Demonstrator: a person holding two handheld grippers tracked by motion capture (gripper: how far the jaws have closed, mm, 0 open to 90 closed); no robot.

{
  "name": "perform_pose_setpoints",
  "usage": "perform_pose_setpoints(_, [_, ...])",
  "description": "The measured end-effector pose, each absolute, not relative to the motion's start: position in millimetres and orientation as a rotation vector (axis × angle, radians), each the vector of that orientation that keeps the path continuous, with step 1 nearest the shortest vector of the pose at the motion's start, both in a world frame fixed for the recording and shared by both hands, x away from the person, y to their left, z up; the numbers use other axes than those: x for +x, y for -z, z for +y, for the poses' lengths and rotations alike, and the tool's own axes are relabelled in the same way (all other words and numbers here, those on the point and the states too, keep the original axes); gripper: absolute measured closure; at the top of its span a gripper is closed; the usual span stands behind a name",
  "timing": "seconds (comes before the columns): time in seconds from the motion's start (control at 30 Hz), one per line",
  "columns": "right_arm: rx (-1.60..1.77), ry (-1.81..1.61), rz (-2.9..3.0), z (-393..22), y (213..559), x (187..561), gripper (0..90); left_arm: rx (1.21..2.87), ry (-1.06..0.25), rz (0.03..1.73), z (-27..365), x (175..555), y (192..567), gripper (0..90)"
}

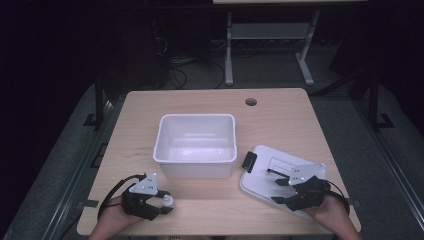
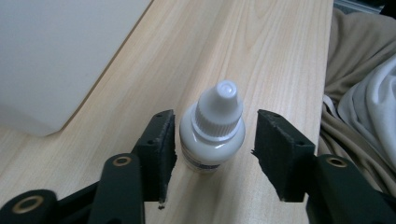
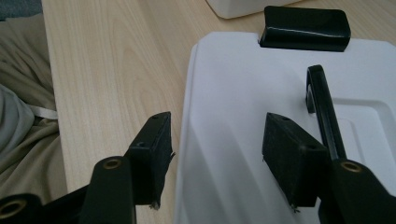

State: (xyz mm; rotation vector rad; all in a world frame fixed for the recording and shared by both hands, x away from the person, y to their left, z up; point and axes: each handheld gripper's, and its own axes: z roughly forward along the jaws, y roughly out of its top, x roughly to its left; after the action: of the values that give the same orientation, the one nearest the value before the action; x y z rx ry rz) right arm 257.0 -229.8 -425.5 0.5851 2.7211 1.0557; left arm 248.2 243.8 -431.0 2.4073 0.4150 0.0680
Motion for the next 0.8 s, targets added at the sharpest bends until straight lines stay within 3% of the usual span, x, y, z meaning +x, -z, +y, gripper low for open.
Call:
perform_pose_setpoints(0.2, [0.59, -1.061, 2.722, -230.6, 426.3, 256.9, 41.8, 2.423, -0.056, 0.418, 241.5, 250.4, 431.4, 52.4])
perform_pose_setpoints(0.63, [0.59, -1.07, 2.719, -231.3, 427.2, 256.5, 41.8, 2.451, -0.045, 0.414, 235.2, 253.5, 429.3, 51.2])
perform_pose_setpoints(0.8, [0.592, -1.068, 2.722, -231.1, 428.6, 256.2, 41.8, 2.462, -0.057, 0.402, 234.2, 253.0, 428.4, 57.6])
